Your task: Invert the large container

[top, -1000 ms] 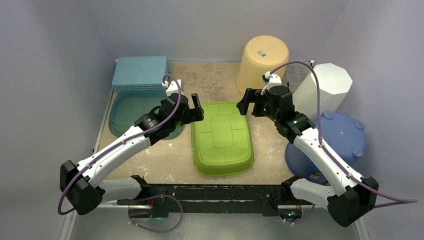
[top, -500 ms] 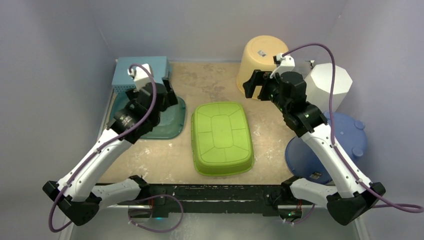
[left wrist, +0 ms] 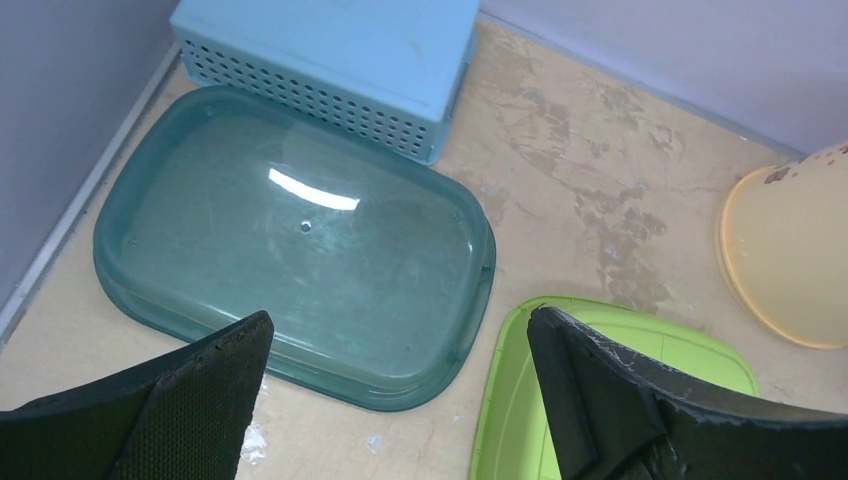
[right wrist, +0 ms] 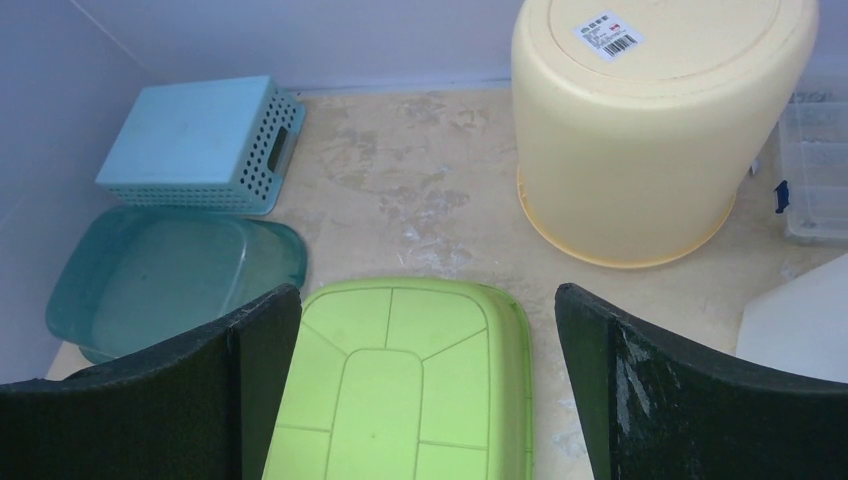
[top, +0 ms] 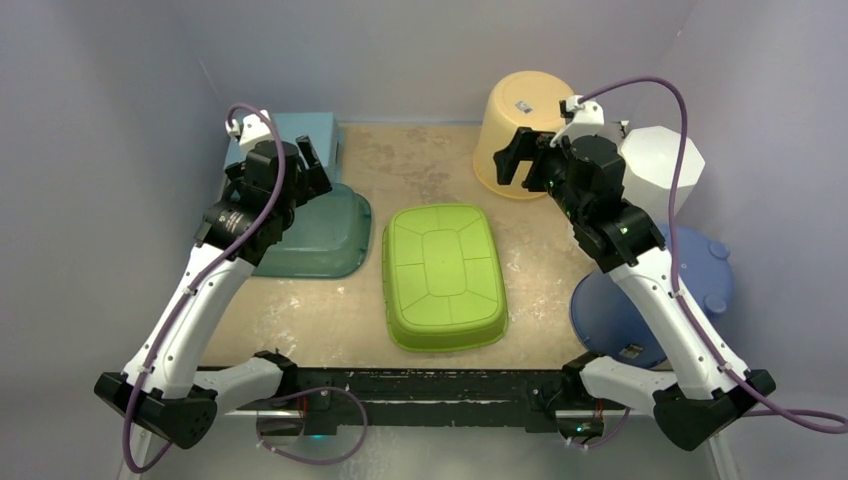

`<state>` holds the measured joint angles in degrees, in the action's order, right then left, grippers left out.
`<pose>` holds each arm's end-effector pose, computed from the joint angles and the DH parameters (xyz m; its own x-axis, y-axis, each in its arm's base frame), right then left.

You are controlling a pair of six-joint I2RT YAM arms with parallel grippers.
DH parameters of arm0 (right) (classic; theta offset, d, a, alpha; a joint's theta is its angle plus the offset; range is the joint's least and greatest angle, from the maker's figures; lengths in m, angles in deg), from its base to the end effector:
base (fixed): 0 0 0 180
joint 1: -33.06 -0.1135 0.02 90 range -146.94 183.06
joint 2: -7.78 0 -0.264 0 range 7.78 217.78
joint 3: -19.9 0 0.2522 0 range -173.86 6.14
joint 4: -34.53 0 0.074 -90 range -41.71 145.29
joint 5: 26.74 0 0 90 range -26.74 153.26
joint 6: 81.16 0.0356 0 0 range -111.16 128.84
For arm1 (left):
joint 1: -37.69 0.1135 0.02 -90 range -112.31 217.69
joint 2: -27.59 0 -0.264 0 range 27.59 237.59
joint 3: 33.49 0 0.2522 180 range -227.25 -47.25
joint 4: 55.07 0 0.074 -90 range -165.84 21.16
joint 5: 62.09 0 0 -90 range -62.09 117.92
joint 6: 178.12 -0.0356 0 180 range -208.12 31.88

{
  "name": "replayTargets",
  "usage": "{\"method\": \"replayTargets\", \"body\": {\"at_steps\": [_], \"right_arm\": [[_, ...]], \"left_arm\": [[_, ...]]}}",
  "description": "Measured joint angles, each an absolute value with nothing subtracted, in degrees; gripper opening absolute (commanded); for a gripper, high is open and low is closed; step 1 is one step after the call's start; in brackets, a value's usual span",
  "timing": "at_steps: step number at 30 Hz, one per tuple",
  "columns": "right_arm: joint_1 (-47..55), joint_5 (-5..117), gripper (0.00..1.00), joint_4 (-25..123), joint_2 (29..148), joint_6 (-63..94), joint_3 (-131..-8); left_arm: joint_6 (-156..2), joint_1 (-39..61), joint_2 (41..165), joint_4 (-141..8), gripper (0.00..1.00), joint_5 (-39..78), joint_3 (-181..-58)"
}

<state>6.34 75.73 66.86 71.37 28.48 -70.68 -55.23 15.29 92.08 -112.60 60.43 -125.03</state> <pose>0.2139 0.0991 0.4543 -0.1613 0.2862 -0.9445 -0.2047 0.9265 0.3157 0.2112 -0.0664 0.4137 -0.3357 -0.3569 -0.8717 -0.3445 0.9078 -0.2390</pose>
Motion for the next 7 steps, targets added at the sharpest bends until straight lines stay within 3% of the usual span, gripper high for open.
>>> {"method": "replayTargets", "body": {"at_steps": [7], "right_arm": [[6.34,75.49,0.99,67.38,71.37,28.46,-70.43]], "left_arm": [[-53.77,15.34,91.14,-113.98,0.98,58.35,-124.61]]}}
